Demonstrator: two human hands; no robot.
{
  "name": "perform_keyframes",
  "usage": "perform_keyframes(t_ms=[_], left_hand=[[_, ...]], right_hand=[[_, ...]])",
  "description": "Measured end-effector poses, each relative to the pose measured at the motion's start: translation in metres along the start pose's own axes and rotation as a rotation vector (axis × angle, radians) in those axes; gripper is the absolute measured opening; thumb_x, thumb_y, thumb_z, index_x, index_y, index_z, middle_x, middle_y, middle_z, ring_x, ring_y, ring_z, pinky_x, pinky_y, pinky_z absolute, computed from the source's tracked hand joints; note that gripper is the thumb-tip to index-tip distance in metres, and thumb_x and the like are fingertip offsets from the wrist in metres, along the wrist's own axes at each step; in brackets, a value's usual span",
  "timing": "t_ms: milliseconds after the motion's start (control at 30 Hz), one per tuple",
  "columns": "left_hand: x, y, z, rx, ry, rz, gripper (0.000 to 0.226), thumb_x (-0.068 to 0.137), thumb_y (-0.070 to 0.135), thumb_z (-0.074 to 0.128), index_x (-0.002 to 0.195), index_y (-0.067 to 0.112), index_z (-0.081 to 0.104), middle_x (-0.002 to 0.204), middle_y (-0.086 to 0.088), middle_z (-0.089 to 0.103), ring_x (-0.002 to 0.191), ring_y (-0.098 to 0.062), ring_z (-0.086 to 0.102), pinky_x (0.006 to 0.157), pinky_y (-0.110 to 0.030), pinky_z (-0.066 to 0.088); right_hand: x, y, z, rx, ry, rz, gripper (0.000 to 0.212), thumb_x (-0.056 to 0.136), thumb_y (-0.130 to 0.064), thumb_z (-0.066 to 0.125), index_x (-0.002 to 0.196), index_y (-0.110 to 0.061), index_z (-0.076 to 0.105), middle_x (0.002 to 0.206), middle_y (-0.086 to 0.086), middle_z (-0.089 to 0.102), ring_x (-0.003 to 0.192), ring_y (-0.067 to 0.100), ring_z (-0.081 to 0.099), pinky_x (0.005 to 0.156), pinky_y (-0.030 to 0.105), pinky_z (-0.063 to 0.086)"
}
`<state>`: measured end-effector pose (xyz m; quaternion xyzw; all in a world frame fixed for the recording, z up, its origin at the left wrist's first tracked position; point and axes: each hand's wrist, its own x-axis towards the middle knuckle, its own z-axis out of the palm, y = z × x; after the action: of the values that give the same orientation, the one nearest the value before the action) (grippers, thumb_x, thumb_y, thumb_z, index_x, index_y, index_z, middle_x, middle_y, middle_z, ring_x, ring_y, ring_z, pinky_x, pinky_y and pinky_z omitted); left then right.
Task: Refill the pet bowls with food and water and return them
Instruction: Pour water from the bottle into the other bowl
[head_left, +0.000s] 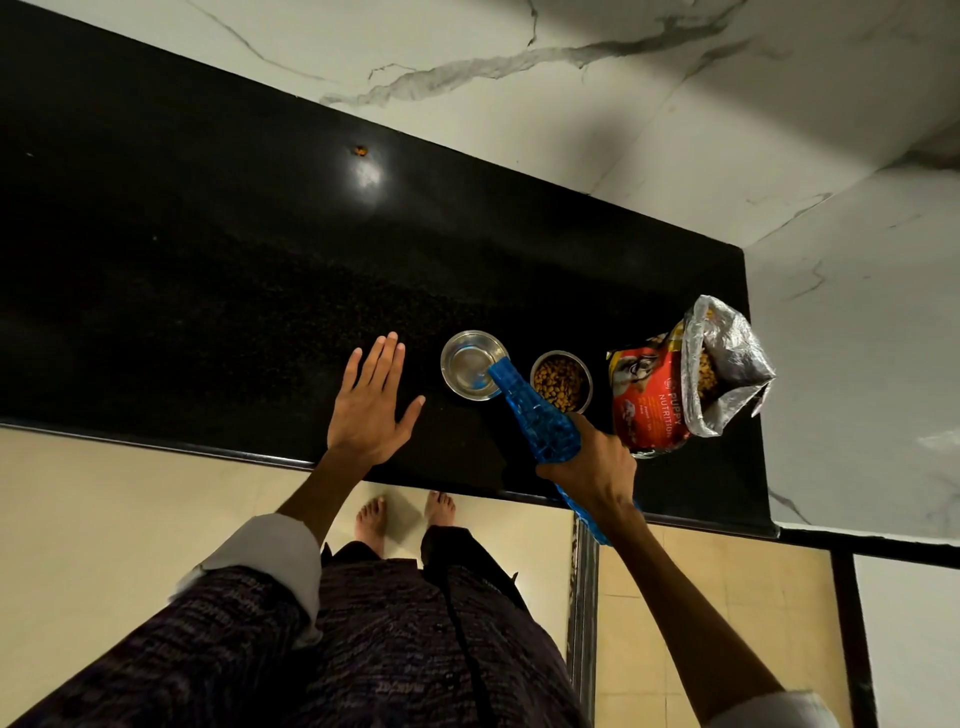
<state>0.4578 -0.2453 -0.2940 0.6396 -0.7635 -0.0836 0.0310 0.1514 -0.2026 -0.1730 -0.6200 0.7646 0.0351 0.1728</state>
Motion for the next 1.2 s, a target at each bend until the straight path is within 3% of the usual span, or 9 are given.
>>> perform_keyframes(t_ms=[1200], left_hand=[[-0.0004,-0.0010,-0.0001,-0.018,0.017,0.002,0.082,0.103,0.059,0.029,0.163,0.005,0.014,0.172,-0.014,0.006,0.160,-0.026,0.005,0.128,-0.050,0.012]], right_hand=[[0.0006,-0.0011,0.0015,-0.009,-0.007,0.014,0.089,0.069,-0.056,0.089,0.145,-0.028,0.054,0.115,0.003,0.075,0.099,0.023,0.073,0.083,0.043,0.062]])
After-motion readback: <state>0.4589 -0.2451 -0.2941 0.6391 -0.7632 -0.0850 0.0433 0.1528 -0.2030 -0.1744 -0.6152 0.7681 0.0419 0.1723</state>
